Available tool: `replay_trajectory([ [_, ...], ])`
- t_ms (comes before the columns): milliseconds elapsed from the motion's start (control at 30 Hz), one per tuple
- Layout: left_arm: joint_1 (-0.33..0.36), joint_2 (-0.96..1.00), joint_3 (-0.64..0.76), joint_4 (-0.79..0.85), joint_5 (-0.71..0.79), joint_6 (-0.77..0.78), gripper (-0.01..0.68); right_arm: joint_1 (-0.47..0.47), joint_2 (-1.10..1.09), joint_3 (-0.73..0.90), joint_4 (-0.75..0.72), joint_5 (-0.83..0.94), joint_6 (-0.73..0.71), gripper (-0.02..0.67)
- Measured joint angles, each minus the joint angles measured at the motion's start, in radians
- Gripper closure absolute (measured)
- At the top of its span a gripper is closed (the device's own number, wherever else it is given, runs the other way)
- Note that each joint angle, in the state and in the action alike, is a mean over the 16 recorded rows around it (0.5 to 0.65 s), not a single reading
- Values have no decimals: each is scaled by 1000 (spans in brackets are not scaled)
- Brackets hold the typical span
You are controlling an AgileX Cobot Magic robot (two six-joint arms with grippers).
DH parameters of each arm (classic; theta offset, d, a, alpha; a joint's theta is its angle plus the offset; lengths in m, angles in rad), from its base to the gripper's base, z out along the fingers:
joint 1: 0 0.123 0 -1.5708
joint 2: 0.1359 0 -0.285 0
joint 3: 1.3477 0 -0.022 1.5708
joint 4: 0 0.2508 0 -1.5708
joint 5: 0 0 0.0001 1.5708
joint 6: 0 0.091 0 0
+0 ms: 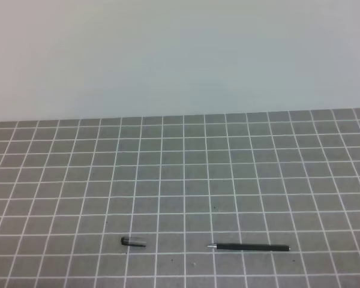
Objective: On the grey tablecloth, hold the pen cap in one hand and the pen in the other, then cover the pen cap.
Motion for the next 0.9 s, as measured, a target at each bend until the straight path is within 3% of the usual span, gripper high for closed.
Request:
replay_trajectory([
  [433, 0, 0, 0, 6, -73, 0, 672, 0, 0, 0, 1, -44, 0, 652],
  [900, 0, 0, 0, 11, -618, 1, 672, 0, 0, 0, 19, -409, 0, 652],
])
